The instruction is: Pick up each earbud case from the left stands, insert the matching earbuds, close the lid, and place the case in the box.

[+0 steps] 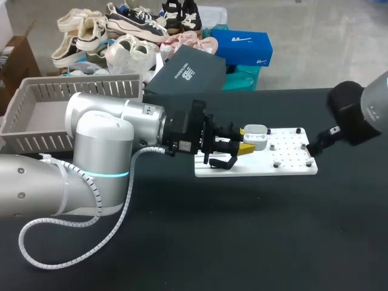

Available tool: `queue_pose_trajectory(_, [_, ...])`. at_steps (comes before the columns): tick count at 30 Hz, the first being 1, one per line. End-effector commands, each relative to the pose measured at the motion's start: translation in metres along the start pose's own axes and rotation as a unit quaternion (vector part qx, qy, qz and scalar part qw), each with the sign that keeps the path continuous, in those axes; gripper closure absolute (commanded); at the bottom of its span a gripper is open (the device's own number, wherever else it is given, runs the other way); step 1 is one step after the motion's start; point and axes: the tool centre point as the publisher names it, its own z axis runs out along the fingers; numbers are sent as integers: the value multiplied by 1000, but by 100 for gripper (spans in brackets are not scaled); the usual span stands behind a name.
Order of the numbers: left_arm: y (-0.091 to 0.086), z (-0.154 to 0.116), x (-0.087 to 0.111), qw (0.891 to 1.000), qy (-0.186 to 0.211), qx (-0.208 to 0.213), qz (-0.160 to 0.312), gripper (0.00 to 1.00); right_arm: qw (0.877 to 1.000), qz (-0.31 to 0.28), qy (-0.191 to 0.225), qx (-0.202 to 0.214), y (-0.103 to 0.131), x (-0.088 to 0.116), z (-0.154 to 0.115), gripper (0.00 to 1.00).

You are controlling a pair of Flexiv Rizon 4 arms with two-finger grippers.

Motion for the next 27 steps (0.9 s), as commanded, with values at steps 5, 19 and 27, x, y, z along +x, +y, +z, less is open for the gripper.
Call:
queue_pose_trajectory(5, [0, 1, 0, 1000, 0, -1, 0, 100, 968, -5, 40, 247, 9, 6, 18, 0])
queue_pose_trajectory(19, [0, 1, 0, 1000, 0, -1, 0, 100, 970, 2, 71, 231, 15, 11, 43, 3])
queue_pose_trajectory(27, [0, 1, 0, 1000, 0, -1, 0, 100, 970, 5, 75, 232, 12, 12, 54, 17])
